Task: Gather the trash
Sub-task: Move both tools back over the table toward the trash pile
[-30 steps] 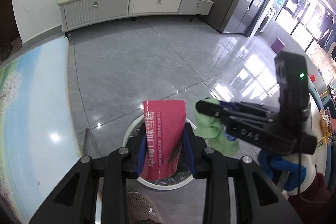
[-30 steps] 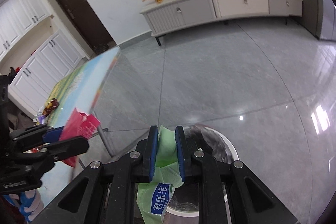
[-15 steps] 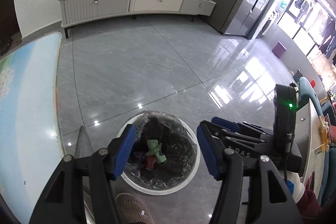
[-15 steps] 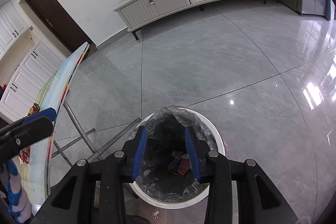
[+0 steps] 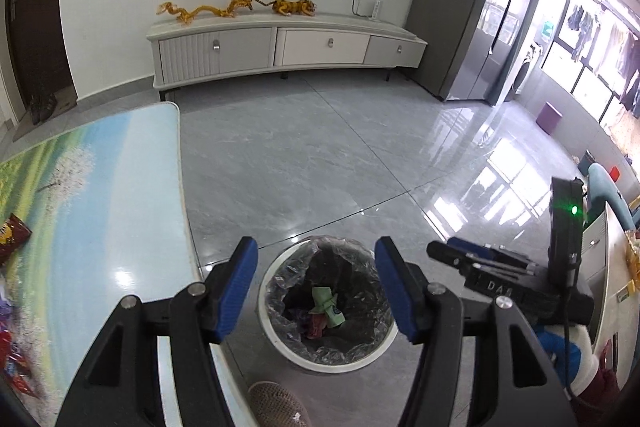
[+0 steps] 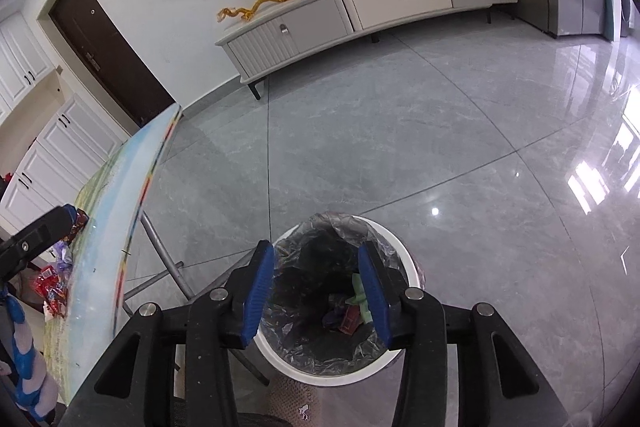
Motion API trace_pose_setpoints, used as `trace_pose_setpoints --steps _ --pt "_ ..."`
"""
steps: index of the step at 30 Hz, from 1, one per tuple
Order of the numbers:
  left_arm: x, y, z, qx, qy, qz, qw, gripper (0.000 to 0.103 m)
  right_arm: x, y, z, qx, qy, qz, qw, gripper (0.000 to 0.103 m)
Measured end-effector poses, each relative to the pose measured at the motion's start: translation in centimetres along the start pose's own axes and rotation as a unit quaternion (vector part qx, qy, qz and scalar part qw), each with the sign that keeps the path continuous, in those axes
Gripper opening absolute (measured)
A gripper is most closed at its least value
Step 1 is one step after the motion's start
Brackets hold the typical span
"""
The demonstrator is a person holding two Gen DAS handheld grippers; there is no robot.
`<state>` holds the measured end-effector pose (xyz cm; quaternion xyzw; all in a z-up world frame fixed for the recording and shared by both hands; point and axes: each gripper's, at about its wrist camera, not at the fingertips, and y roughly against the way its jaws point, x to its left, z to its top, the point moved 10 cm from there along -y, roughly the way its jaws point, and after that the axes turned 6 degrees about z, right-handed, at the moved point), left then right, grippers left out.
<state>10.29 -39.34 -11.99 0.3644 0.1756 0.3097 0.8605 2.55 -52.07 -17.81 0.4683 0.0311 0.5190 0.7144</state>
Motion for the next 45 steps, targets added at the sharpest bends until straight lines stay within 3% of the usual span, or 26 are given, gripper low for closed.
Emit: trace_pose_setpoints --steps 10,18,26,31,38,45 --pt "6.7 6.5 -0.6 -0.040 0.018 0.052 0.9977 0.059 6.7 3.2 2.1 -0.049 0.040 0.021 0.998 0.051" --pt "16.5 12.3 -3.6 -0.061 0.064 0.114 0.9896 0.059 15.2 3.1 1.6 -0.052 0.105 0.068 0.991 0.059" --pt "28.2 18.1 -8.5 -0.066 0.127 0.196 0.9701 0.059 24.2 2.0 1.1 -0.053 0.163 0.116 0.978 0.064" --pt "34.7 20.4 -12.4 -0.048 0.166 0.238 0.9559 0.059 29.2 0.5 -0.1 -0.040 0.193 0.152 0.968 0.070" --pt "39.9 18.8 -17.8 -0.003 0.231 0.231 0.9450 0.059 36.4 -3.7 -5.0 0.023 0.246 0.196 0.949 0.077" --pt "40.7 16.3 -19.3 0.017 0.244 0.212 0.9460 0.059 40.6 -7.1 -9.7 0.078 0.280 0.224 0.930 0.078"
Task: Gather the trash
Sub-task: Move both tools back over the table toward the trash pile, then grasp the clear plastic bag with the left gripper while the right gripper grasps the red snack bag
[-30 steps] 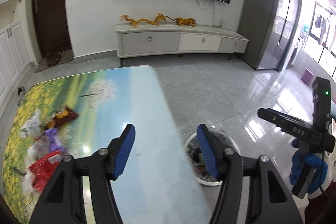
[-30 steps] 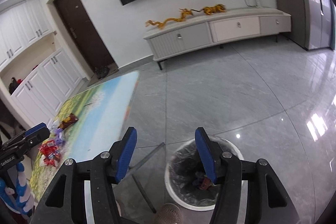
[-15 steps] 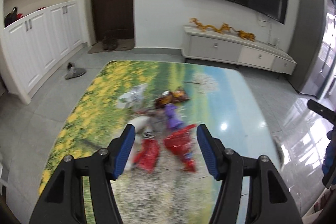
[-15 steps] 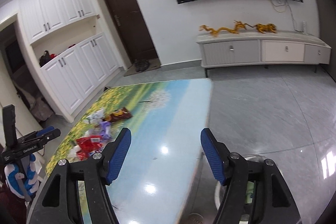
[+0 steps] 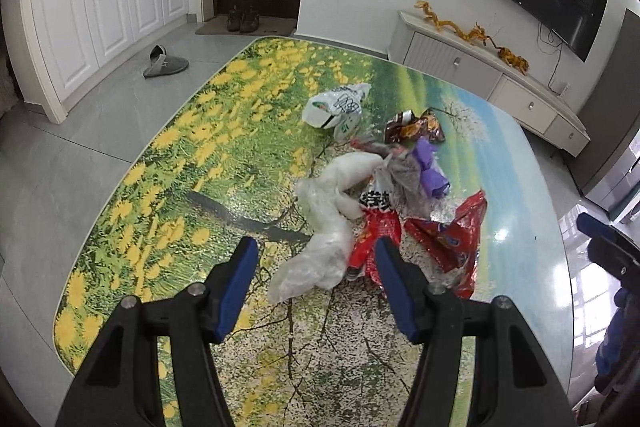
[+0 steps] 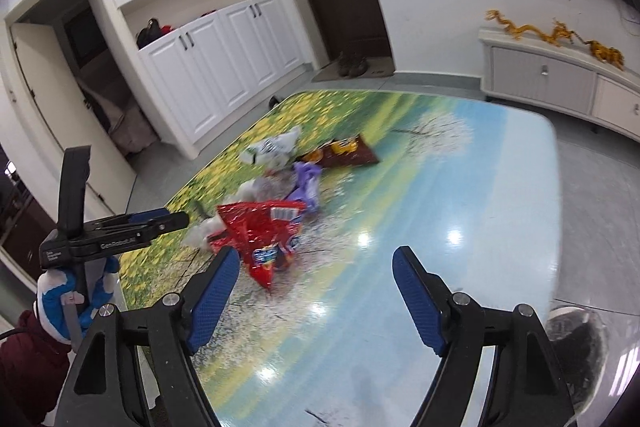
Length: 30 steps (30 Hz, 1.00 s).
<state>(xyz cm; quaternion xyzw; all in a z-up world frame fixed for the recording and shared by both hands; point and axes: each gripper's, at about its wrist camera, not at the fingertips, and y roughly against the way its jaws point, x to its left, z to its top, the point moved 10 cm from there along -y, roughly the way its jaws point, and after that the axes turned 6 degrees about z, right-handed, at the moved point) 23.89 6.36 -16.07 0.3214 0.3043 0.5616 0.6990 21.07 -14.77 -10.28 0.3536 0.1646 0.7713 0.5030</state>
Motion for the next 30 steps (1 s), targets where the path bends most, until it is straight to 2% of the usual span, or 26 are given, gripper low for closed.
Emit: trace_pose_setpoints --steps 13,22,23,25,26,27,28,30 --pt "-0.9 -4.2 -0.5 0.035 -0.002 -0.032 0.9989 0.058 3.2 -8.4 -1.3 0.059 0.015 0.041 0.997 0.084" --pt "-0.7 -5.5 -0.9 0.047 0.006 -0.045 0.9979 0.037 3.1 -11.7 -0.3 0.066 0.017 0.042 0.997 0.084" --pt "-0.7 -5.4 -1.0 0.047 0.006 -0.046 0.9978 0.034 3.1 -11.9 -0.2 0.067 0.017 0.042 0.997 0.082" --pt "-0.8 -5.3 -1.0 0.045 0.007 -0.048 0.9978 0.032 3.0 -12.2 -0.3 0.070 0.014 0.044 0.996 0.071" --pt "-0.9 -5.1 -1.0 0.043 0.006 -0.046 0.9980 0.031 2.8 -12.3 -0.3 0.071 0.010 0.045 0.996 0.070" --pt "-0.9 -5.0 -1.1 0.042 0.006 -0.045 0.9981 0.031 2.7 -12.2 -0.3 0.069 0.007 0.046 0.997 0.063" --pt "-0.9 -4.7 -1.0 0.039 0.007 -0.042 0.9983 0.030 2.6 -12.1 -0.4 0.070 0.003 0.050 0.996 0.052" --pt "-0.9 -4.2 -1.0 0.034 0.010 -0.040 0.9986 0.030 2.5 -11.9 -0.6 0.070 -0.004 0.058 0.996 0.038"
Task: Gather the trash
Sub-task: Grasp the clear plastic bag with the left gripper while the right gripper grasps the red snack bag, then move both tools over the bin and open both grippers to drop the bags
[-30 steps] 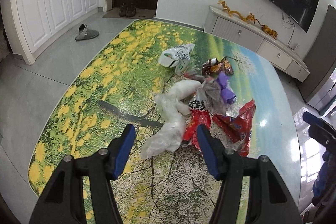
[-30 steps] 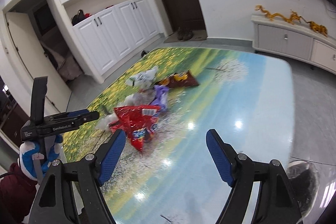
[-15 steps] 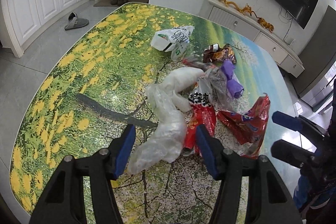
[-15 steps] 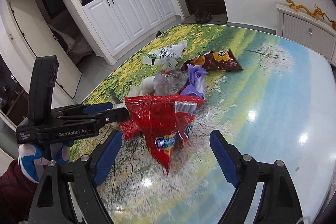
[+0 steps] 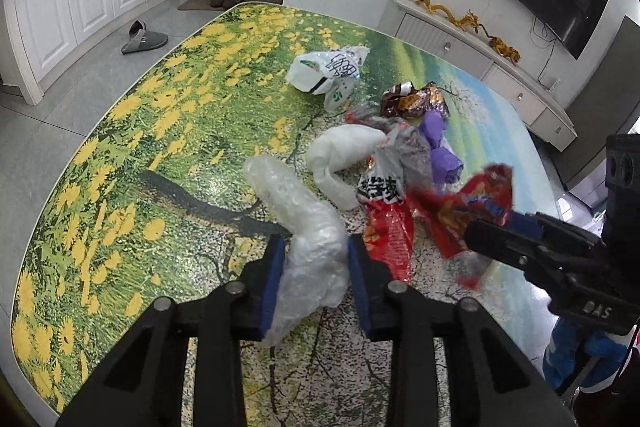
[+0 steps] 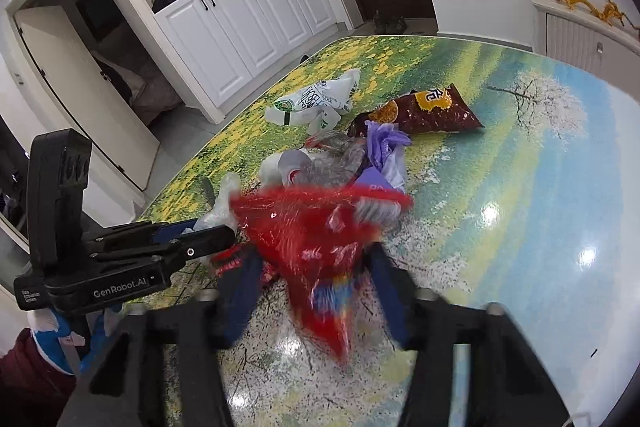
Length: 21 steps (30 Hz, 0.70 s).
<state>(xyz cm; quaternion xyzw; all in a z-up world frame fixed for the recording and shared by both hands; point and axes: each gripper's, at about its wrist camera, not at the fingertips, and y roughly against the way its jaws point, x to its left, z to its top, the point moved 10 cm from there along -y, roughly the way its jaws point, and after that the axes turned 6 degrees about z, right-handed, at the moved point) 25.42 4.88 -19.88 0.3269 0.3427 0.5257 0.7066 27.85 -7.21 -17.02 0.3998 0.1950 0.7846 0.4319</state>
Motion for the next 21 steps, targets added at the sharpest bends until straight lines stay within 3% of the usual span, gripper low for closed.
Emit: trace_pose_setpoints --steps 7,21 --pt "-0.4 2.0 -0.2 -0.018 0.006 0.007 0.9998 0.030 -0.8 3.0 -1.7 -0.016 -0.012 0.006 1.000 0.015" --pt "-2.8 5.9 -1.4 -0.033 0.001 0.013 0.9994 0.030 -0.7 10.0 -3.5 -0.063 -0.033 0.022 0.997 0.015"
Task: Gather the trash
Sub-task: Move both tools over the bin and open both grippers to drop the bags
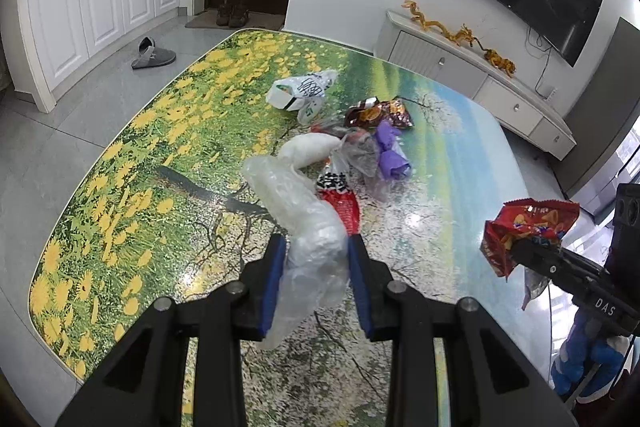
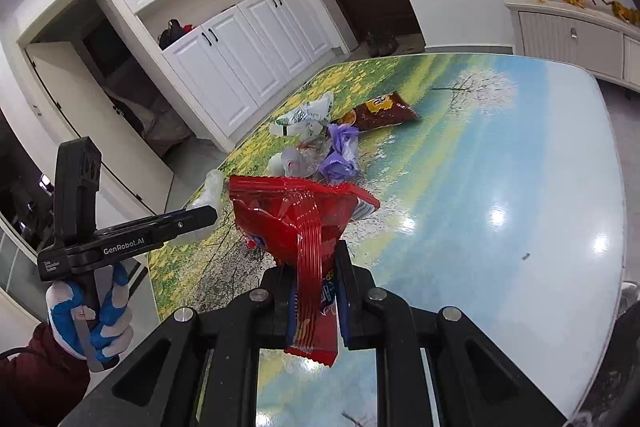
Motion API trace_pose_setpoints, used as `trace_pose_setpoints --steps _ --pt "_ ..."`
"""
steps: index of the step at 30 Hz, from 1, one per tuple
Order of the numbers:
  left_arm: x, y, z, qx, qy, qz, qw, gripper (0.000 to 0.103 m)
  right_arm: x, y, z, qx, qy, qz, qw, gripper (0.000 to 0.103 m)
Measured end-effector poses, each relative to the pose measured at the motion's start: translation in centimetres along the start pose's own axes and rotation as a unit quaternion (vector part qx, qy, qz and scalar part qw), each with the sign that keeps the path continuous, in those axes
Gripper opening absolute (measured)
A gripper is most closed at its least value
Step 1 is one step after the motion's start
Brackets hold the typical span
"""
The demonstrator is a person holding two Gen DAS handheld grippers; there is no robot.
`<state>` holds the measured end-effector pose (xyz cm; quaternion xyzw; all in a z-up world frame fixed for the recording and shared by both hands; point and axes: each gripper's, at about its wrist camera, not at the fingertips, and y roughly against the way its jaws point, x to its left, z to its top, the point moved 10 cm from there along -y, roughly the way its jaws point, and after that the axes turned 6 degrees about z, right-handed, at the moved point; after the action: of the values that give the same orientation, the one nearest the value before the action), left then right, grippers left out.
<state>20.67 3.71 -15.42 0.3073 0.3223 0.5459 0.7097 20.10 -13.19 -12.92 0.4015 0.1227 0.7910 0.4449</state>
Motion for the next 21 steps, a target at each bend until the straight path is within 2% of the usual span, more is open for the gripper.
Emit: trace_pose_setpoints --steps 9,21 --pt "-3.7 2.8 1.0 -0.024 -0.026 -0.004 0.9994 0.030 -2.0 6.2 1.0 -0.055 -0.018 -0.014 0.998 0.015" --pt "-11.8 5.2 2.1 -0.049 -0.081 -0.034 0.9949 0.030 -4.9 13.9 0.8 -0.109 -0.028 -0.055 0.992 0.015"
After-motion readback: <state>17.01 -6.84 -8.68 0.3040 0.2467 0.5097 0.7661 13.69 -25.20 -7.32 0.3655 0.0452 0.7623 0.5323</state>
